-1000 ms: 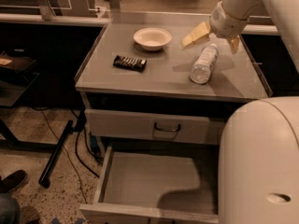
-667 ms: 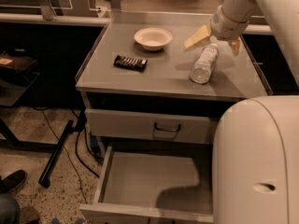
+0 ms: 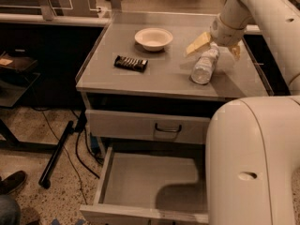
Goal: Place blue plastic bottle into middle drawer
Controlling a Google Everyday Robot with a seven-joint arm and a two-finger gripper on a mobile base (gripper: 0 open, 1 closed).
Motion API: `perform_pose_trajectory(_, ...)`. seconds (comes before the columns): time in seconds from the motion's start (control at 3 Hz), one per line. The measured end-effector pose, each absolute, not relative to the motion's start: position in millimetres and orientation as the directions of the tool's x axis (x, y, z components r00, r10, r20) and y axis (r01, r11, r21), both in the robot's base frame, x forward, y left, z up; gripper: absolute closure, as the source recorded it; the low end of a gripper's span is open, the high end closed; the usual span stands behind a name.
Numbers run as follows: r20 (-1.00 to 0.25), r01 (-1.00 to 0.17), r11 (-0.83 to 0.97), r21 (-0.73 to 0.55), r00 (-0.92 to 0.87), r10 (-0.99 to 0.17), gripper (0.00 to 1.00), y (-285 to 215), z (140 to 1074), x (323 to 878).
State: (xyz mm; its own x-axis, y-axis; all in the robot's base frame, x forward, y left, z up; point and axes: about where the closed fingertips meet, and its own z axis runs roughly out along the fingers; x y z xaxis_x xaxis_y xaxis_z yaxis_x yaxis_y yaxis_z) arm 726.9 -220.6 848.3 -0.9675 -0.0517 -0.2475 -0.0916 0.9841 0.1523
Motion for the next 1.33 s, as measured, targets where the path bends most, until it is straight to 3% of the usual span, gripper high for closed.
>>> perform_pose_trajectory(0.33, -0.240, -0.075, 0.986, 0.151, -0.970, -0.037, 0.00, -225.2, 840.6, 729.6)
perform_pose_trajectory(1.33, -0.240, -0.075, 0.986, 0.151, -0.970, -0.037, 0.66, -225.1, 840.5, 729.6)
